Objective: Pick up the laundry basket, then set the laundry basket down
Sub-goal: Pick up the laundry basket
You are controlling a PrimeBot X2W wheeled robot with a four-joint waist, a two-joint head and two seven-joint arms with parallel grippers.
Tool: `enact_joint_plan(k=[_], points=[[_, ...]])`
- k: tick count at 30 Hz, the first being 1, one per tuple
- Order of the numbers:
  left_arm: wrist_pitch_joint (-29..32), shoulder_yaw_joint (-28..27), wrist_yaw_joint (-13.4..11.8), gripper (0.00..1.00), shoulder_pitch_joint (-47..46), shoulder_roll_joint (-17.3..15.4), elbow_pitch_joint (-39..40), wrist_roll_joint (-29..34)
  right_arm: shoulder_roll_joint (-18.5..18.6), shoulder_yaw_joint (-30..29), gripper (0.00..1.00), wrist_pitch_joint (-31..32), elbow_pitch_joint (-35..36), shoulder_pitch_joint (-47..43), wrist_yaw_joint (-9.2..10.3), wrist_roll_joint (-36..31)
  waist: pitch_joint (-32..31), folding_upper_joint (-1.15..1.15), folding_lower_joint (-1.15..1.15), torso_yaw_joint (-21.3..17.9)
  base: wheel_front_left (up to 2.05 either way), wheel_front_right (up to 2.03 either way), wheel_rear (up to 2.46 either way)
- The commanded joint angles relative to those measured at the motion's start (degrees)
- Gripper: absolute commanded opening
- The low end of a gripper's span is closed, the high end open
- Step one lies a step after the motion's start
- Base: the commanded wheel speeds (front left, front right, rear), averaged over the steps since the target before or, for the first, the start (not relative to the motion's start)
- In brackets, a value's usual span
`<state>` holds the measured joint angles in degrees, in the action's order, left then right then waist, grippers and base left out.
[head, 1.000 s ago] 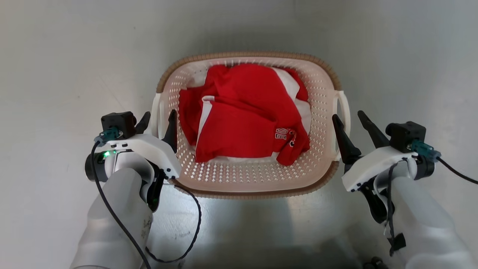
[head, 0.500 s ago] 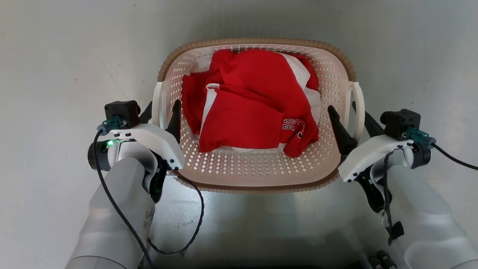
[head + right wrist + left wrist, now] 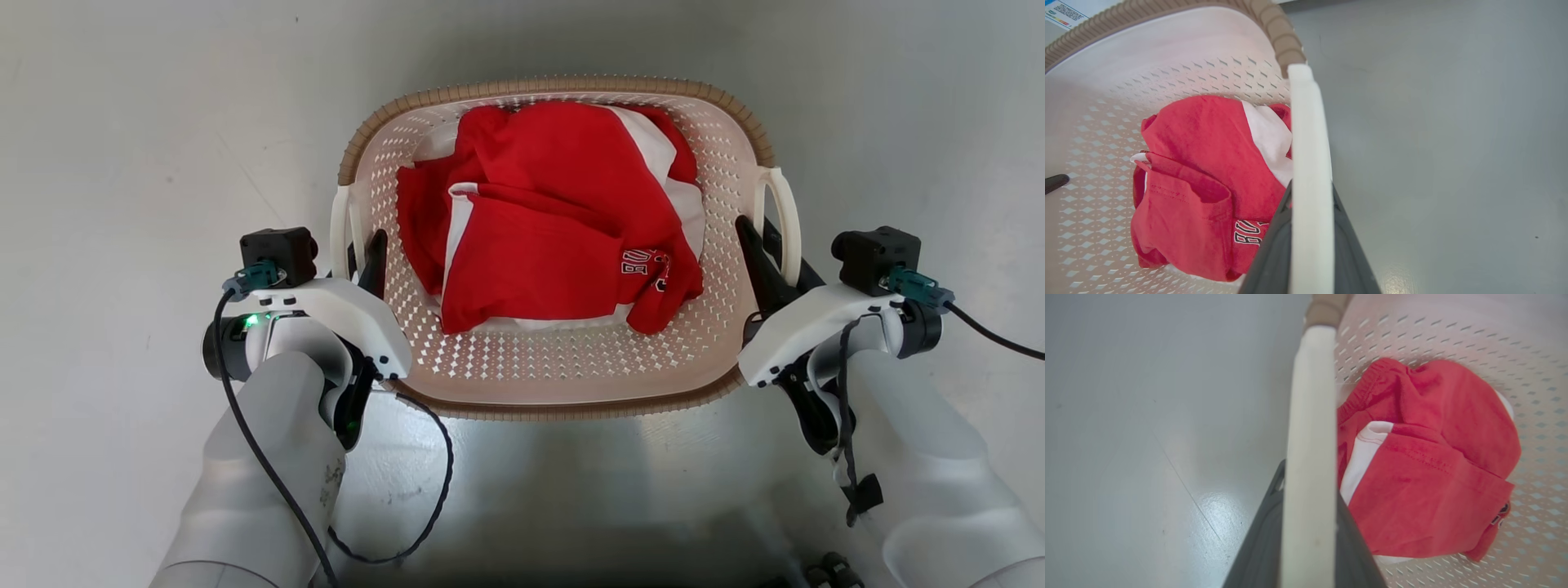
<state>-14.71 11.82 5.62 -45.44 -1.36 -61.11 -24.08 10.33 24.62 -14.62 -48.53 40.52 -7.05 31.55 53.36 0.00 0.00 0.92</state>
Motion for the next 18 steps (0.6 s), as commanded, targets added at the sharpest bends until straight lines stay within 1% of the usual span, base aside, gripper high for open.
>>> enact_joint_plan(k=[1,9,18], points=[[-0.29,-1.03,0.23,0.00,1.17,-1.52,0.15,-0.16,-0.49,1.81,0.00,-0.38,0.57,-2.79,-0.44,0.56,-0.84,0.00,0.00,-0.29,0.00,0.00,0.00],[-0.29,-0.47,0.67,0.00,1.27,-1.52,-3.49,-0.87,-1.02,4.00,0.00,-0.38,-1.81,-3.54,-0.44,3.46,-6.46,0.00,0.00,-1.49,0.00,0.00,0.00],[-0.28,1.37,1.58,0.00,1.90,-1.52,-9.19,-2.09,-2.44,9.53,0.00,-0.38,-8.99,-3.62,-0.44,8.27,-15.46,0.00,0.00,-2.51,0.00,0.00,0.00]])
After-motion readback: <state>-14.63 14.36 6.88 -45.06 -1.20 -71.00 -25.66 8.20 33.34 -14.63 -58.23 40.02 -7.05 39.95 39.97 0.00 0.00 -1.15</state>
